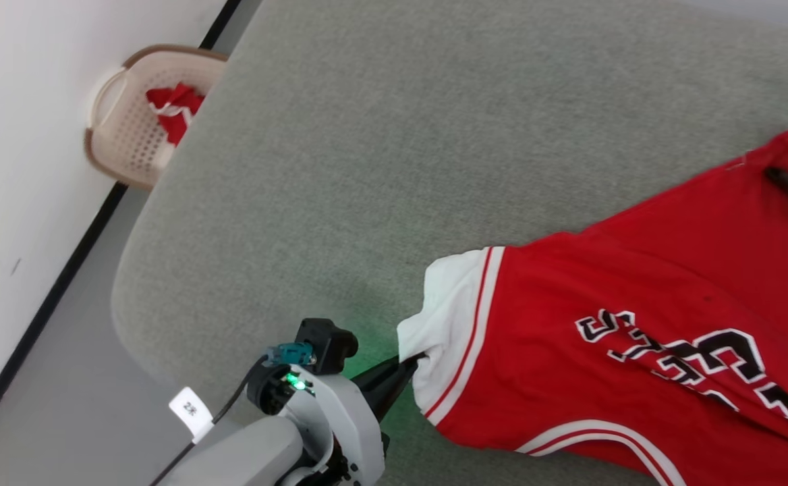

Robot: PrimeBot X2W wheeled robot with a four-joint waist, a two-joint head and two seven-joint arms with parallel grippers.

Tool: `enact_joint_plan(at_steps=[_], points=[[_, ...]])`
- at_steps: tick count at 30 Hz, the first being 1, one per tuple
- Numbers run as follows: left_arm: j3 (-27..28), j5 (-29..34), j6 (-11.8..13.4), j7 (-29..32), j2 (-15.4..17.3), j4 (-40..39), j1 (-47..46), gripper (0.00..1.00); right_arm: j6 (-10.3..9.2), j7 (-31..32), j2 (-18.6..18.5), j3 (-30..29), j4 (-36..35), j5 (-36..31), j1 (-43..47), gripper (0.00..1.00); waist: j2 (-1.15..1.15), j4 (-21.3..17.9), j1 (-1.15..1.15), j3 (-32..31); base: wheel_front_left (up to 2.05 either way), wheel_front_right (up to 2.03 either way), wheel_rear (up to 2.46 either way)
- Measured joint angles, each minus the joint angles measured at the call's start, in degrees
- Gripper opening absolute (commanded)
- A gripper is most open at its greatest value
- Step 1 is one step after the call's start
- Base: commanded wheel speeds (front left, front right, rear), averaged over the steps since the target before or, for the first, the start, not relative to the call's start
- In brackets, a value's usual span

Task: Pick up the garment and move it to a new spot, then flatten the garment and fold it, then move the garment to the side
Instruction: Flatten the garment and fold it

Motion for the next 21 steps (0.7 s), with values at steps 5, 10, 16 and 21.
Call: enact_joint_plan(at_steps=[5, 10, 16, 21], points=[[-0.1, -0.1, -1.1, -0.8, -1.1, 2.0, -0.4, 0.0, -0.01, 4.1, -0.4, 3.5, 3.3, 3.3, -3.7, 0.32, 0.0, 1.5, 0.0, 1.4, 0.0, 0.0, 0.0], [0.0, -0.4, -1.9, -1.2, -1.5, 3.3, -0.7, 0.0, -0.03, 8.2, -0.6, 7.0, 3.2, 6.3, -6.4, 0.0, 0.0, 1.5, 0.0, 1.9, 0.0, 0.0, 0.0], [0.1, -0.7, -2.3, -0.8, -0.9, 4.3, -1.4, 0.0, 0.01, 6.1, 0.5, 8.4, 5.0, 8.4, -7.6, 0.0, 0.0, 0.3, 0.0, 1.4, 0.0, 0.0, 0.0], [1.2, -1.0, -1.9, 1.9, 3.1, 3.1, -4.6, 0.0, 0.0, 2.2, 1.2, 9.3, 5.1, 10.2, -8.0, 0.0, 0.0, -1.1, 0.0, -0.1, 0.0, 0.0, 0.0]])
